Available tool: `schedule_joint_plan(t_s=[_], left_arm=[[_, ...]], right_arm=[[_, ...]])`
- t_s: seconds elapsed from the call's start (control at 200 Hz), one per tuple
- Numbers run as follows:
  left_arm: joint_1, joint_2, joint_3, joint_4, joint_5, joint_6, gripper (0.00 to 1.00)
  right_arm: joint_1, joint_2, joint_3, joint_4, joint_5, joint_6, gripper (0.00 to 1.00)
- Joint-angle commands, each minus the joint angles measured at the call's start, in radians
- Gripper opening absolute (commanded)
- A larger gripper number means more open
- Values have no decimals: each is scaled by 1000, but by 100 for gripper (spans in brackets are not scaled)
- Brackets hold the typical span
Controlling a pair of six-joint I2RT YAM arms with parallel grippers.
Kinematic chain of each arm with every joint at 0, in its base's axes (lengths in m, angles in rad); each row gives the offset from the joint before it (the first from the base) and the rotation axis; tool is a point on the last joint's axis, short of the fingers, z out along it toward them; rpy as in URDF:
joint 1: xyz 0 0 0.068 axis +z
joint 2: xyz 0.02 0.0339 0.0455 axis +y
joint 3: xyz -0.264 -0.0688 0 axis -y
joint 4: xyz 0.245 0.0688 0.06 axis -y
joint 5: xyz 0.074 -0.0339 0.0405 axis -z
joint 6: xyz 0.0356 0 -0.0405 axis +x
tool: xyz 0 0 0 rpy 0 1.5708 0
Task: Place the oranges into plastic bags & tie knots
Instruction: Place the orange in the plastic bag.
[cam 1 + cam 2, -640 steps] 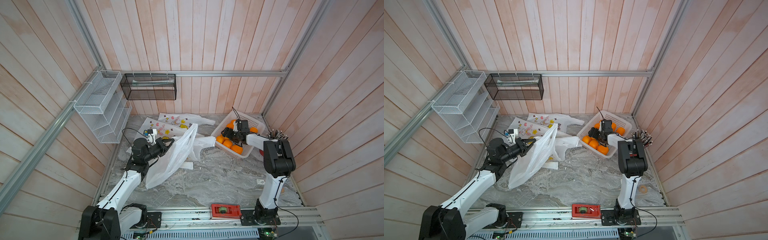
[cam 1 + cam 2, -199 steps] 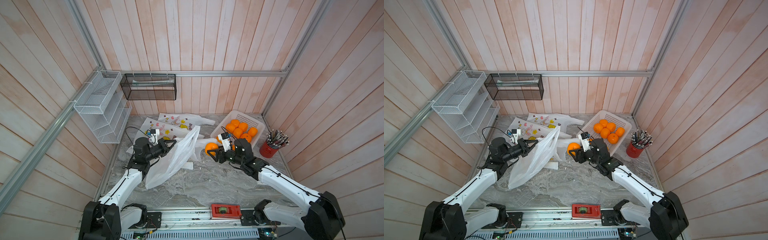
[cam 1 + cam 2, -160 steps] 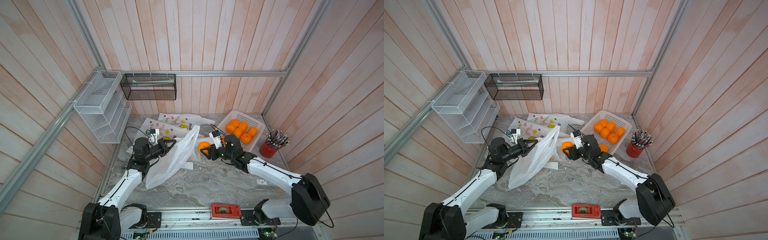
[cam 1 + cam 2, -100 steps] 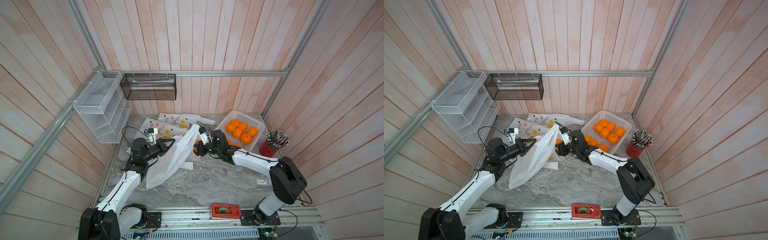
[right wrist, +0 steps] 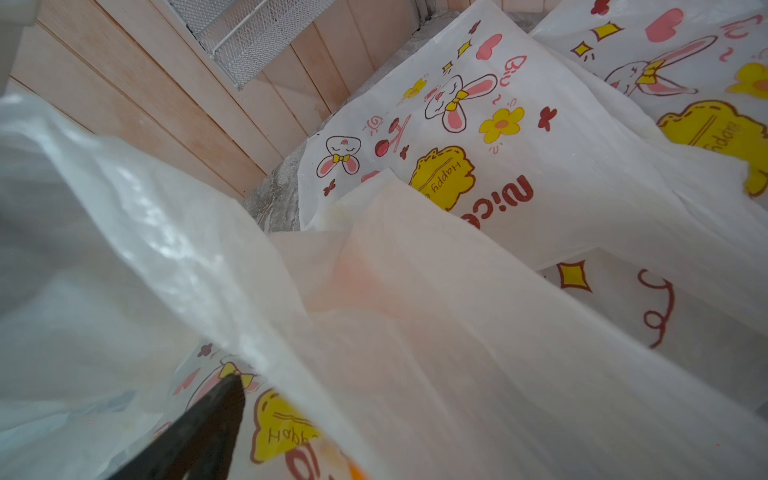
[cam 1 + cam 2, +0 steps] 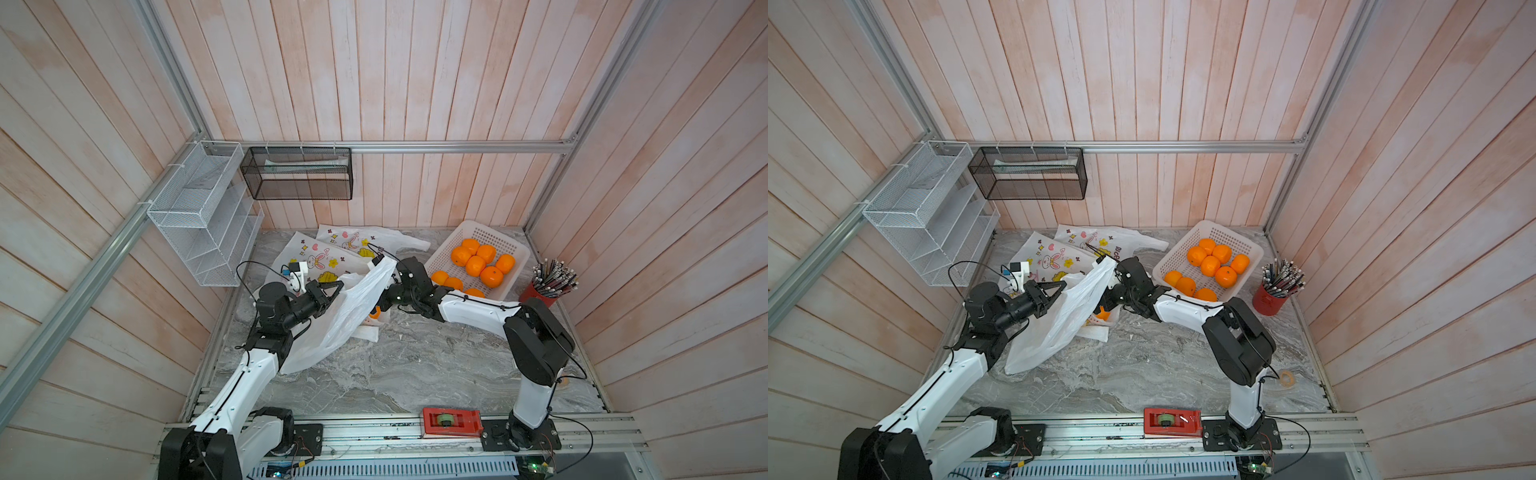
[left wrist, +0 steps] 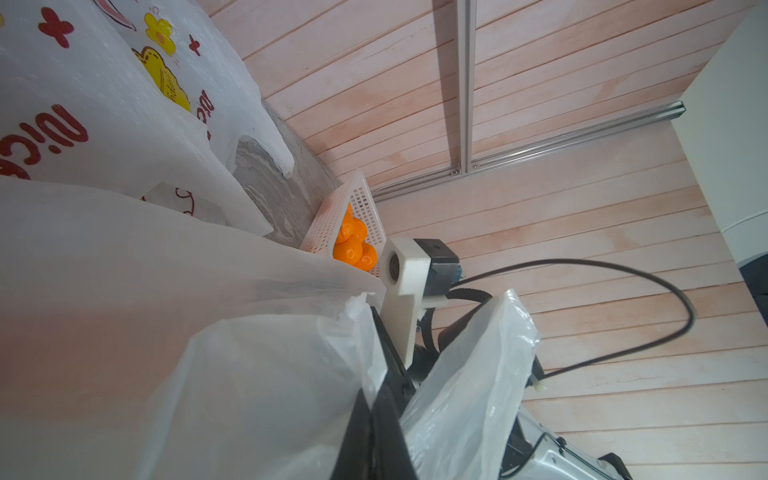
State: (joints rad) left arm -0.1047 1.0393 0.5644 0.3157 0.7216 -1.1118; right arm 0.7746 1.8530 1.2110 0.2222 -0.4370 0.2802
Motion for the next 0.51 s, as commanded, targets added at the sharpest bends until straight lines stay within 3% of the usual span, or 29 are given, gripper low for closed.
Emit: schedule_joint_plan(t_s=[0.0,0.215,0.5], left_arm=[[6,-12,-13,29,-5,-5,0],[10,-9,-18,33,-5,-8,0],[13,-3,-19,48,-16,-14,0]], right_arm=[[-7,-49,-2,-32,28,-16,95],[-12,-119,-79,-32,84,2,89],[-15,-210,-191,-74,139,9,57]])
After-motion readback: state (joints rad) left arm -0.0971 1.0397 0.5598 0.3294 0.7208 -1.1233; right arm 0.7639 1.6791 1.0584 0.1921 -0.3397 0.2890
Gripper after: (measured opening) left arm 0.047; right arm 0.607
